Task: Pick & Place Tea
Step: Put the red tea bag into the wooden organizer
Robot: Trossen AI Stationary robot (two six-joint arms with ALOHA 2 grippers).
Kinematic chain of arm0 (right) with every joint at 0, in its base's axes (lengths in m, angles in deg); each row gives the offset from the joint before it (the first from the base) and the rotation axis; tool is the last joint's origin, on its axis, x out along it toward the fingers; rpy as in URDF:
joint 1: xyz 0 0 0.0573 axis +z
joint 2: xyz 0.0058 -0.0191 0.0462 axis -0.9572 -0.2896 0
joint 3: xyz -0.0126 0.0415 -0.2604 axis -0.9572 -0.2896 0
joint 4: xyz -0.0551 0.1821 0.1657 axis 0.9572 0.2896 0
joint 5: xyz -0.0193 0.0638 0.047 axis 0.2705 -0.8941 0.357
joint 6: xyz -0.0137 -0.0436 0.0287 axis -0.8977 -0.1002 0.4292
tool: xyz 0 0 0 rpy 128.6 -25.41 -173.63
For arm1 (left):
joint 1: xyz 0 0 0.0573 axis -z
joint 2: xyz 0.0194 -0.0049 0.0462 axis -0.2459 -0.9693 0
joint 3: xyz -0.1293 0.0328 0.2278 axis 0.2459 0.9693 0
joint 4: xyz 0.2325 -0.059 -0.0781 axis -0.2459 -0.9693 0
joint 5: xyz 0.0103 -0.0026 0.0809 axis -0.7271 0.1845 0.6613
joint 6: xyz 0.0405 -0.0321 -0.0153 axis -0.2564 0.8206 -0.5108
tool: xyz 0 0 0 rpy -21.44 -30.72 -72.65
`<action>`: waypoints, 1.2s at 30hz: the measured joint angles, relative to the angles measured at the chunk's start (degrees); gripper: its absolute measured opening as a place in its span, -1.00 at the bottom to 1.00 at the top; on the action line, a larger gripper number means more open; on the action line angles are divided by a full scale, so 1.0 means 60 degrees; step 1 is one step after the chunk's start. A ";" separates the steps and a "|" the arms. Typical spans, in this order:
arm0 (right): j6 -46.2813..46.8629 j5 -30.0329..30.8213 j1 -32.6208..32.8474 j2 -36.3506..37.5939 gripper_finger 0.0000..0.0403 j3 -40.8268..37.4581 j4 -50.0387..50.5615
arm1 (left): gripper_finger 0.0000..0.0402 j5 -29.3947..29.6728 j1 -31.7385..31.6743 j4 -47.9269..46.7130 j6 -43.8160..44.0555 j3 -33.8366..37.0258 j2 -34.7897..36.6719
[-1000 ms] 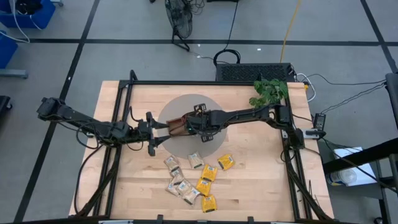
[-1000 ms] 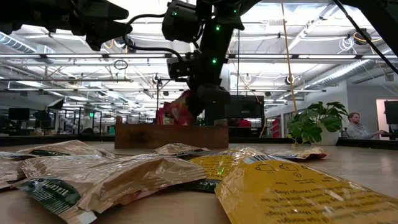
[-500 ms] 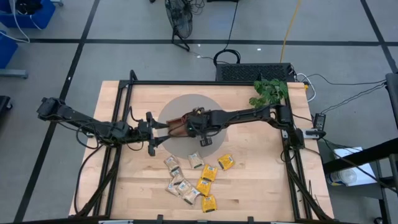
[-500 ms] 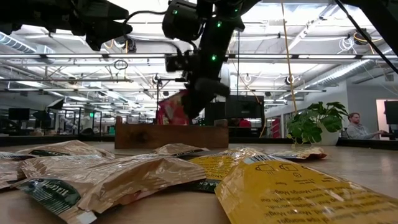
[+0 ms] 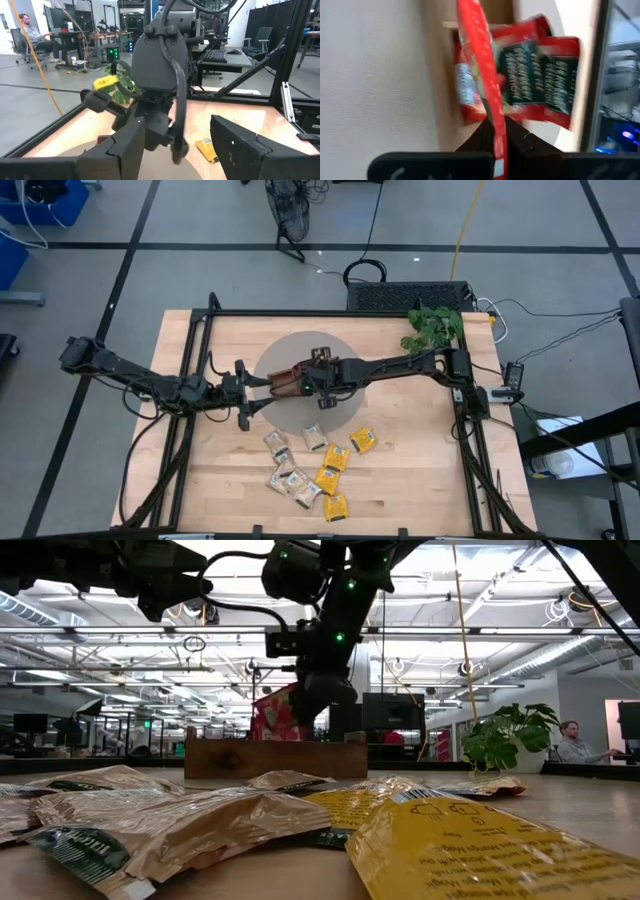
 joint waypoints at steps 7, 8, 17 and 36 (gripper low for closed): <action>0.0063 -0.0045 -0.0052 -0.0040 -1.00 0.0000 0.0595 | 0.12 0.0000 -0.0001 0.0002 0.0000 0.0000 0.0000; 0.0103 -0.0059 -0.0052 -0.0049 -1.00 0.0000 0.0655 | 0.12 0.0000 -0.0002 0.0002 0.0000 0.0000 0.0000; 0.0164 -0.1058 -0.0052 -0.0073 -1.00 0.0004 0.0709 | 0.12 0.0000 0.0000 0.0002 0.0080 0.0000 0.0000; 0.0153 -0.1042 -0.0104 -0.0076 -1.00 0.0004 0.0478 | 0.12 0.0976 -0.0637 -0.0291 0.2518 -0.0004 -0.1876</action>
